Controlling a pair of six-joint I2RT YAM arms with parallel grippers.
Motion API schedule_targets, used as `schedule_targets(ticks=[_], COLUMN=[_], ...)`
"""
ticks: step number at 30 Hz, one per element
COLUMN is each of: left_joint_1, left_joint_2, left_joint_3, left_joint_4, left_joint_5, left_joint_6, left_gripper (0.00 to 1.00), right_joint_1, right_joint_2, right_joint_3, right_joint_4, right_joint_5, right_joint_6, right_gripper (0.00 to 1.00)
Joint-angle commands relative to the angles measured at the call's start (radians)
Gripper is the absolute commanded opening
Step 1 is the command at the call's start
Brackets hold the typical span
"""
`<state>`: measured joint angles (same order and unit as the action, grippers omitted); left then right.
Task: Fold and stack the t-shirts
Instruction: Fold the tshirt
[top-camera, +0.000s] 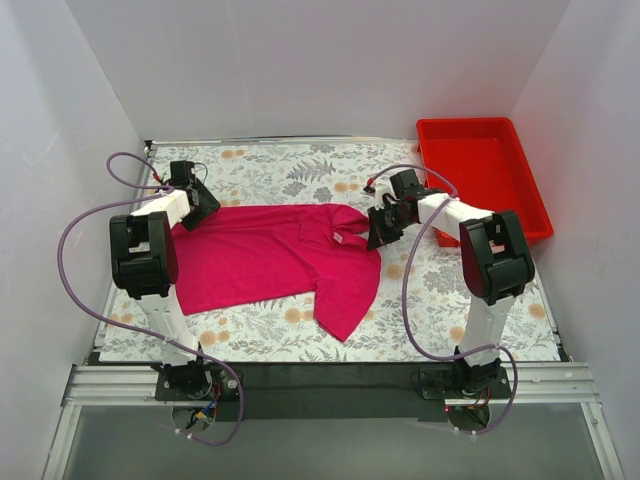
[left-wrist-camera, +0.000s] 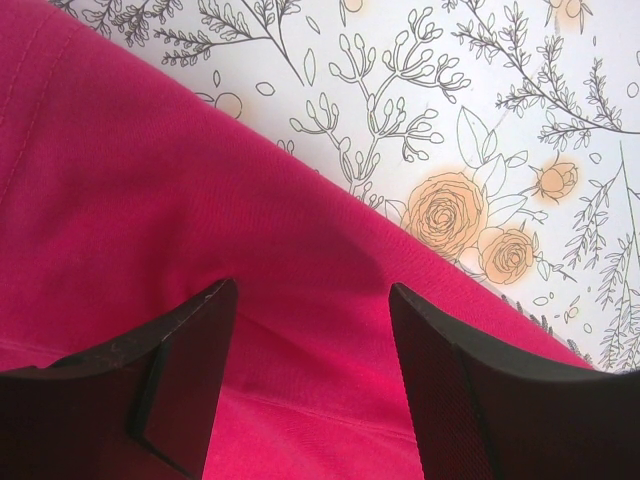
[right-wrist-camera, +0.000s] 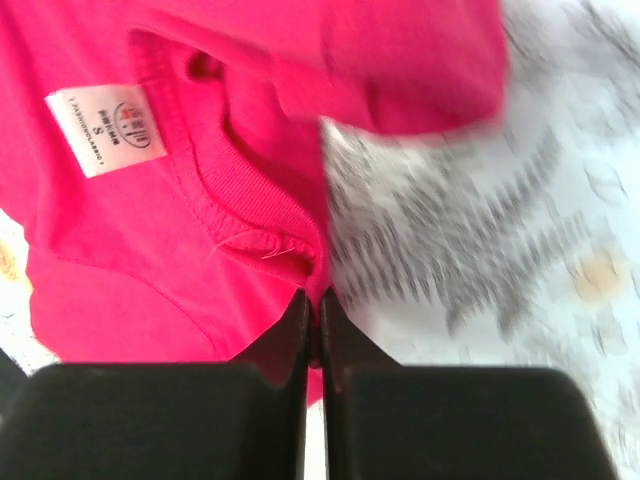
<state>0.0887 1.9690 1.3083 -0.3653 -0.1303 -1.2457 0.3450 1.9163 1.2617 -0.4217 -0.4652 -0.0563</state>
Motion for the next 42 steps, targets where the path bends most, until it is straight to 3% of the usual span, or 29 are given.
schedule_targets(ticks=[1, 8, 11, 16, 22, 28, 35, 42], left_joint_1=[0.003, 0.003, 0.003, 0.003, 0.003, 0.003, 0.002, 0.005], left_joint_2=[0.031, 0.037, 0.041, 0.033, 0.027, 0.021, 0.016, 0.022], left_joint_3=[-0.018, 0.000, -0.001, -0.015, -0.024, -0.023, -0.027, -0.017], left_joint_4=[-0.110, -0.119, -0.119, -0.110, -0.103, -0.103, -0.103, -0.101], left_joint_5=[-0.011, -0.005, 0.006, 0.026, 0.041, 0.049, 0.052, 0.044], left_joint_6=[0.002, 0.000, 0.006, 0.012, 0.009, 0.008, 0.009, 0.011], left_gripper=[0.59, 0.59, 0.59, 0.59, 0.60, 0.60, 0.60, 0.60], right_joint_1=[-0.053, -0.185, -0.219, -0.210, -0.190, -0.159, -0.129, -0.124], right_joint_2=[-0.121, -0.250, -0.257, -0.250, -0.194, -0.065, 0.073, 0.168], right_joint_3=[-0.054, -0.206, -0.226, -0.116, 0.037, 0.105, 0.168, 0.222], right_joint_4=[-0.074, -0.155, -0.166, -0.151, -0.054, 0.060, 0.143, 0.169], right_joint_5=[0.100, 0.189, 0.197, 0.117, 0.077, 0.060, 0.034, 0.042], right_joint_6=[0.074, 0.271, 0.320, 0.282, 0.325, 0.433, 0.469, 0.460], right_gripper=[0.03, 0.01, 0.14, 0.29, 0.32, 0.32, 0.18, 0.15])
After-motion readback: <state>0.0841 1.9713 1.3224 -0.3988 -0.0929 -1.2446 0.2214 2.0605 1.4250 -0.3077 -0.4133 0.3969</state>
